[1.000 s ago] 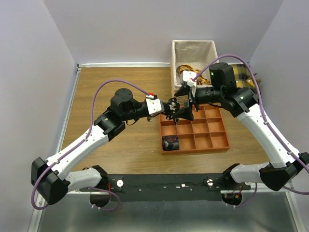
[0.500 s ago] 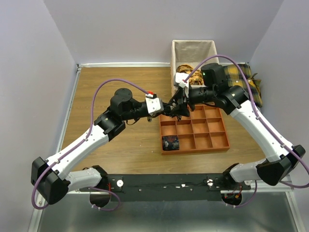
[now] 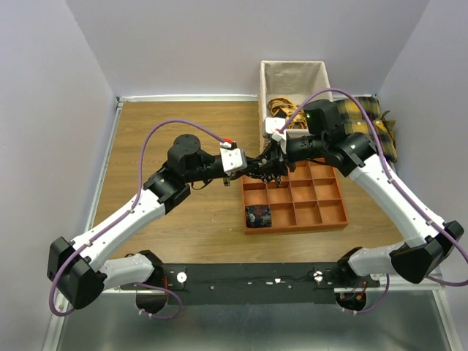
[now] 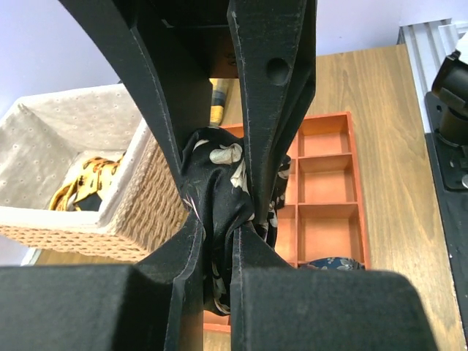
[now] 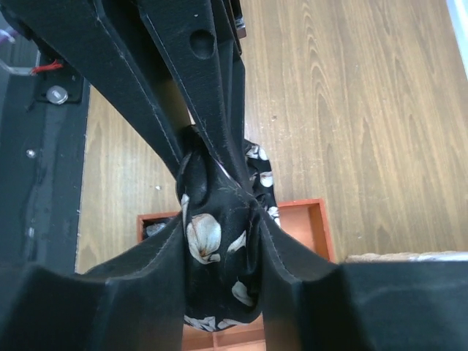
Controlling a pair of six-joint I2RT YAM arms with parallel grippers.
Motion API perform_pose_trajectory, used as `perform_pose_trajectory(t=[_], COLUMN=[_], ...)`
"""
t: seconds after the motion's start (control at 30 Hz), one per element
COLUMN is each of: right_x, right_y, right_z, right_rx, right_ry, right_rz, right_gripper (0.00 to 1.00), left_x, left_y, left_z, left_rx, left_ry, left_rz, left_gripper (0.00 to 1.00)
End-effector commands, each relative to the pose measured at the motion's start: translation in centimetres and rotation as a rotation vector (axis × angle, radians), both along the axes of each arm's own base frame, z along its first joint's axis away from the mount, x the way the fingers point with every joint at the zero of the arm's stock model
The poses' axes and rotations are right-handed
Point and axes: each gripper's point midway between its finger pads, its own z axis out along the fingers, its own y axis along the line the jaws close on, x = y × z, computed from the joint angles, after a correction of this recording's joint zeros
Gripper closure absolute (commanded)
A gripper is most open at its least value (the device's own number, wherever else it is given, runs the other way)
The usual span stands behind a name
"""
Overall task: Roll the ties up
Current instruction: Place the tie in the storage box.
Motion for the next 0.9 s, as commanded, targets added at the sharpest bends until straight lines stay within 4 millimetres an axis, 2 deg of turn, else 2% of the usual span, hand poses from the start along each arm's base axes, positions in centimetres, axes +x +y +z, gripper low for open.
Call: perform_pose_trajectory(t=[0.0, 0.03, 0.07, 0.33, 0.4, 0.5, 0.6, 0.63, 0.73, 0.8, 0.87], right_x=[-0.5, -0.5, -0.3, 0.7, 0.8, 1.0, 0.8, 0.7, 0.8, 0.8, 0.6], right_y=[-0.6, -0.6, -0.6, -0.3, -0.3, -0.5, -0.4, -0.4, -0.6, -0.7, -0.7], right_z=[-0.7, -0.6, -0.6, -1.4, -1.5, -2.0, -1.8, -1.9, -2.3, -2.6, -3.2], right_rx=[-0.023, -0.022, -0.024, -0.033, -0.036, -0.055, -0.044, -0.045, -0.063, -0.069, -0.064], right_ry=[-0.020, -0.019, -0.017, 0.016, 0.016, 0.022, 0.016, 0.017, 0.013, 0.012, 0.012], right_rz=[0.016, 0.015, 0.002, -0.044, -0.054, -0.058, -0.047, -0.045, -0.043, -0.041, -0.038], right_gripper=[0.47, 0.39, 0.38, 0.38, 0.42, 0.51, 0.68, 0.79, 0.99, 0.99, 0.99], left_x=[-1.6, -1.7, -1.7, -1.7, -1.8, -1.8, -1.9, -1.9, -2.1, -2.0, -1.7], left_y=[-0.5, -0.6, -0.6, -0.7, -0.7, -0.7, -0.7, -0.8, -0.8, -0.8, -0.7], left_z=[1.7, 1.7, 2.0, 2.6, 2.7, 2.8, 2.9, 2.9, 2.8, 2.7, 2.5], left_rx=[-0.052, -0.055, -0.062, -0.082, -0.086, -0.090, -0.093, -0.092, -0.099, -0.106, -0.105], left_ry=[-0.038, -0.036, -0.037, -0.036, -0.034, -0.032, -0.032, -0.027, -0.015, -0.009, -0.004], left_rz=[-0.088, -0.094, -0.096, -0.096, -0.097, -0.097, -0.102, -0.103, -0.113, -0.111, -0.091], left_gripper=[1.00, 1.00, 1.00, 1.00, 1.00, 1.00, 1.00, 1.00, 1.00, 0.99, 0.75])
